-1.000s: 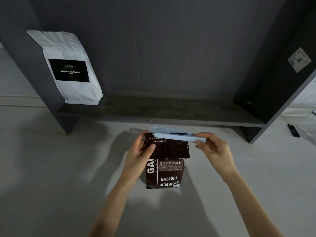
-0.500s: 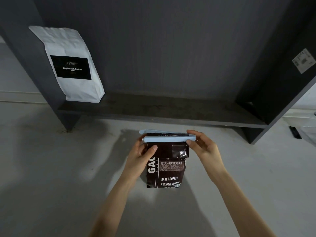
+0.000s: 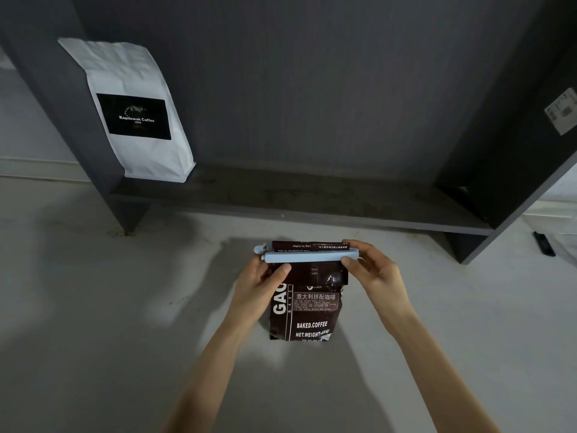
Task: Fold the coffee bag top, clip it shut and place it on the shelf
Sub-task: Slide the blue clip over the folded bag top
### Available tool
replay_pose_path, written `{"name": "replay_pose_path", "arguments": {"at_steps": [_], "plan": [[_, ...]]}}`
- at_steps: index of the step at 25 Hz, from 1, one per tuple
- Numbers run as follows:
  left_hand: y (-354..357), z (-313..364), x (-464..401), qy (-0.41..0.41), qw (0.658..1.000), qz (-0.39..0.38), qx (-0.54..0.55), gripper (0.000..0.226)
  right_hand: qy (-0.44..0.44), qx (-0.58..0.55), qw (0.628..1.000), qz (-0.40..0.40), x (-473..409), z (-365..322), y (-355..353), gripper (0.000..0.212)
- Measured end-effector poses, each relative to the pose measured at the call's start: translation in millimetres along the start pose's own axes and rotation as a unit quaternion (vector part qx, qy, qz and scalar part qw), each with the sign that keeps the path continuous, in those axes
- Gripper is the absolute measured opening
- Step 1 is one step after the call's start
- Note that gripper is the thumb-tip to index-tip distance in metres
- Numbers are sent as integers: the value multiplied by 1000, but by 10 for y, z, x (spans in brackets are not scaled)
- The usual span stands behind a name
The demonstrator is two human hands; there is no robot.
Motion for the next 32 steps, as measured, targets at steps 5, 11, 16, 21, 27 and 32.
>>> {"name": "replay_pose_path", "arguments": {"at_steps": [5,11,16,21,27,32], "plan": [[7,2,12,2,1000,2,2,33,10,-6,1000,15,-3,13,17,19],[10,8,29,2,1000,10,3,28,14,-4,1000,24,9,34,31,25],[1,38,40,8,1000,10,-1,24,13,-12,999,34,22,57,45,19],[-14,113,61,25,999,2,-30,29,19,-3,999,45,25,83,40,18],[-15,119,73,12,999,16,-30,38,12,8,999,41,30,41,44,22],[-19,89,59,12,1000,22,-5,27,10,13,999,37,32,36,51,17]]}}
Point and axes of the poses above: each hand's wrist, its own x-axis away from the middle knuckle, its own y-axis out of the palm, z = x × y, the point moved 1 cm from there along -x, towards the middle knuckle, and after that the axes turned 2 degrees about y, right-handed, at the moved point
